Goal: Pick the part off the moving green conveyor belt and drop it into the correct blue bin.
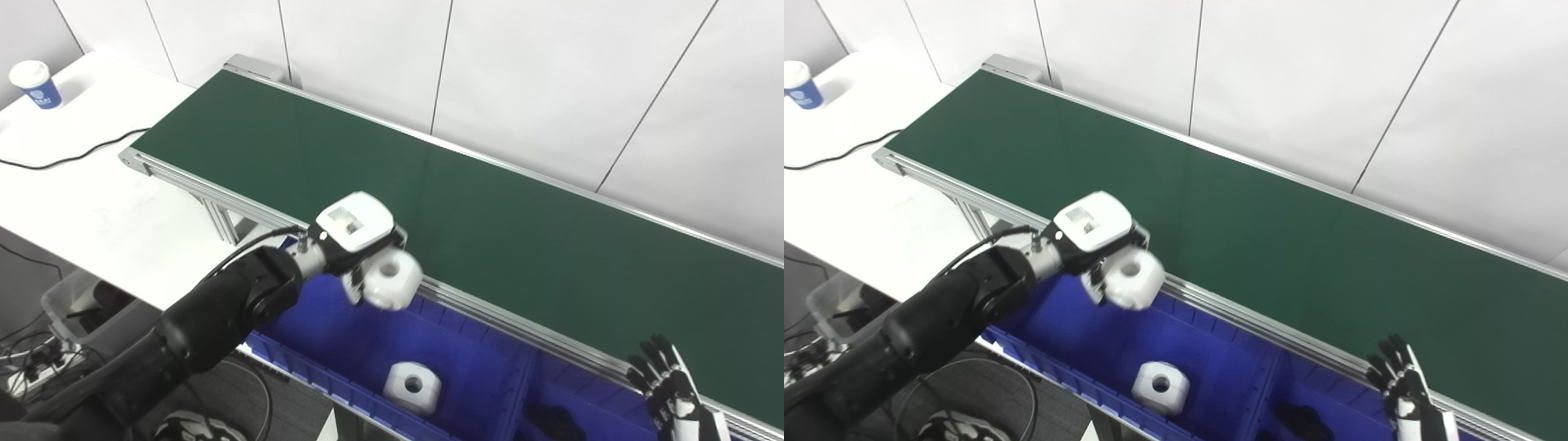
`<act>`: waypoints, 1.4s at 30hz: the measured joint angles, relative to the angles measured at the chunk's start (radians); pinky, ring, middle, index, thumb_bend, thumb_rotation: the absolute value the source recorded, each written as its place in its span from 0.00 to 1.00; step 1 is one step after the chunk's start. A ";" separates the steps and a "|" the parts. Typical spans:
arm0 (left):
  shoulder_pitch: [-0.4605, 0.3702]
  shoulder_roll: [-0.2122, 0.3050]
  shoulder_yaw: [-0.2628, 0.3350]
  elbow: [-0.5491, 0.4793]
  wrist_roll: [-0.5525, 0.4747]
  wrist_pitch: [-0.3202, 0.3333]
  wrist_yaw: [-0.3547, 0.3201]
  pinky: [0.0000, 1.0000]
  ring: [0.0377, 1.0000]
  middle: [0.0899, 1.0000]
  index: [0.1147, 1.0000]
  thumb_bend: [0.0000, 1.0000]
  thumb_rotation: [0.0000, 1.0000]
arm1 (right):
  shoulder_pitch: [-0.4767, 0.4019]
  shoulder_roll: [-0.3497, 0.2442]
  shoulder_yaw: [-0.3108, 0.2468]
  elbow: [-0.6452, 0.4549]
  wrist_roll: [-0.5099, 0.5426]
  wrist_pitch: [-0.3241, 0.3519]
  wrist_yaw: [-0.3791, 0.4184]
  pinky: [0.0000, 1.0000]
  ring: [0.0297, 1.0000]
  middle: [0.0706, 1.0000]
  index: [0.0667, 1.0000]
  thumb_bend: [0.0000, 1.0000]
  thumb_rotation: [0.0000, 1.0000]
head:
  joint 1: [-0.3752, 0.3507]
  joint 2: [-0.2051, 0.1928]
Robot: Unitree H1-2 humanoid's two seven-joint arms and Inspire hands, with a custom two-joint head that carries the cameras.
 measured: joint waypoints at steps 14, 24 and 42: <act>0.003 0.038 -0.045 0.108 0.007 -0.002 -0.111 0.63 0.60 0.51 0.40 0.52 0.02 | 0.004 0.026 0.008 -0.013 0.000 0.000 0.000 0.89 0.90 0.94 0.96 0.92 0.93 | -0.034 -0.009; 0.011 0.038 -0.024 0.012 -0.066 0.029 -0.205 1.00 1.00 1.00 1.00 1.00 0.68 | 0.009 0.029 0.012 -0.041 -0.002 0.000 0.000 0.89 0.90 0.94 0.96 0.92 0.93 | -0.058 -0.006; 0.056 -0.133 0.149 -0.383 -0.570 0.026 -0.184 1.00 1.00 1.00 1.00 1.00 0.69 | 0.021 0.067 0.055 -0.081 -0.083 0.026 -0.027 0.88 0.90 0.94 0.96 0.93 0.95 | -0.306 0.021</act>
